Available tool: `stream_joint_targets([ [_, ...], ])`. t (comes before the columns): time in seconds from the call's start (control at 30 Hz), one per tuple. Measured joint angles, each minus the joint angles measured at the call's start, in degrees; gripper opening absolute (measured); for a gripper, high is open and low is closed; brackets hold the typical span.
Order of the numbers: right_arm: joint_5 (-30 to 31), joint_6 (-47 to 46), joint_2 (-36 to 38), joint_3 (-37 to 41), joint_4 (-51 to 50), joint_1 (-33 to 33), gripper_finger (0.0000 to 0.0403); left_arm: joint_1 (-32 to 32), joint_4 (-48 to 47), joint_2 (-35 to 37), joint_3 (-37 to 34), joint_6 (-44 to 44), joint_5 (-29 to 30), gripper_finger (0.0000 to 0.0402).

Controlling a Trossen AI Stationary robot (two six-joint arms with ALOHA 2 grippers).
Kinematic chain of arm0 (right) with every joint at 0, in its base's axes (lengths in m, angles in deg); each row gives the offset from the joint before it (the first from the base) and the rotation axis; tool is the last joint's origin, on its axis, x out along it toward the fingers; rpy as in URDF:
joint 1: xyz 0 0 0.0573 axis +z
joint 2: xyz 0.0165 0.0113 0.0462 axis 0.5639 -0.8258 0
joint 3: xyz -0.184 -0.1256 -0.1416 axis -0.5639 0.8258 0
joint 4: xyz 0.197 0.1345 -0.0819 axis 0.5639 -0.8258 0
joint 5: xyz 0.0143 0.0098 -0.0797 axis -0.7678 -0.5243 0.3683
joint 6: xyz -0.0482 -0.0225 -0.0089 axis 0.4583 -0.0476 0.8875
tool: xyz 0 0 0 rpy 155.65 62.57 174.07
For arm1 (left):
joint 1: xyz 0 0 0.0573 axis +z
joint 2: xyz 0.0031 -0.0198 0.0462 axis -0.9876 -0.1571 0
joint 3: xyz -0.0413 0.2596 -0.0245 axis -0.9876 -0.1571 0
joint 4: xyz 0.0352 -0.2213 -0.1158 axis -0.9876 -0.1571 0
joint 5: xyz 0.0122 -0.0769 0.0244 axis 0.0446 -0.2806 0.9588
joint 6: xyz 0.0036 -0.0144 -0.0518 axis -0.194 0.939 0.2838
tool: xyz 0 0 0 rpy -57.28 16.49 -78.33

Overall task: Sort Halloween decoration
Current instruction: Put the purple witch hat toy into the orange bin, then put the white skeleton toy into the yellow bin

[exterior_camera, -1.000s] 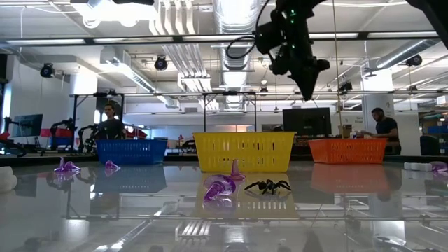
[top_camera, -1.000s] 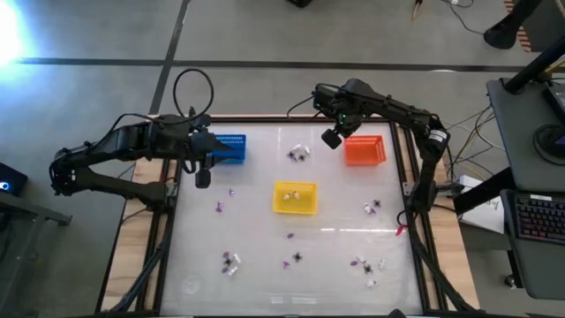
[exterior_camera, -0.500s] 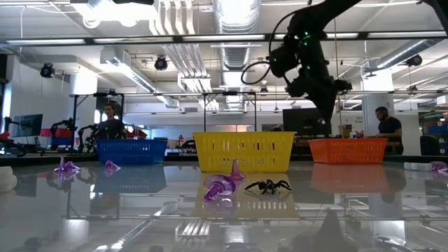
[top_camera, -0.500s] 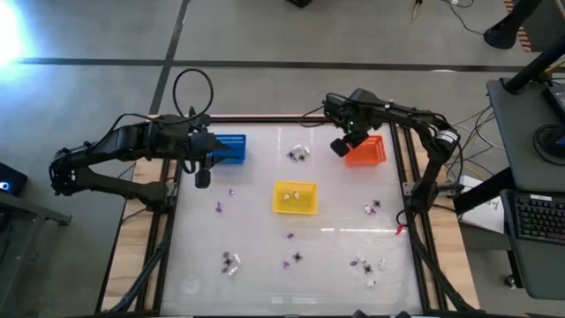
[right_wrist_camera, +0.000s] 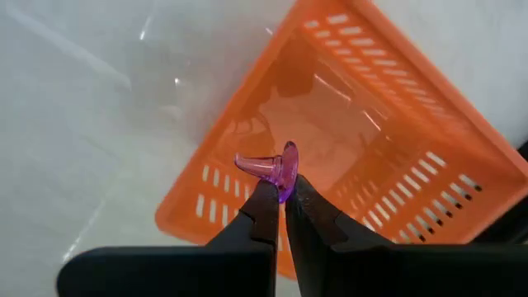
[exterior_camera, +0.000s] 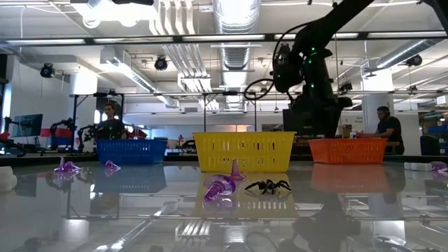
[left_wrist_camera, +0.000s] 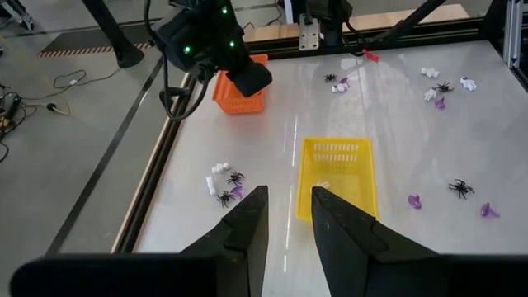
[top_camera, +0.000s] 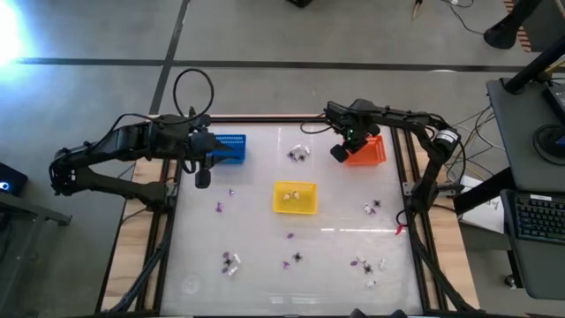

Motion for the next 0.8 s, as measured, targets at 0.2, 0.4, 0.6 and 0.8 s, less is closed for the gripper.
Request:
stream_joint_targets([
  [0.2, 2.9, 0.0, 0.0, 0.0, 0.5, -0.3, 0.0009, 0.0, 0.0, 0.0, 0.0, 0.0, 0.0, 0.0077],
  [0.4, 4.3, -0.6, 0.0, 0.0, 0.5, -0.6, 0.0023, 0.0, 0.0, 0.0, 0.0, 0.4, 0.0, 0.0077],
  [0.6, 7.2, -1.6, 0.0, 0.0, 0.4, -0.6, 0.0071, 0.0, 0.0, 0.0, 0.0, 0.4, 0.0, 0.0077],
  [0.8, 6.9, -2.4, 0.0, 0.0, 0.0, -0.6, 0.0104, 0.0, -0.1, 0.0, 0.0, 1.3, 0.0, 0.0077],
])
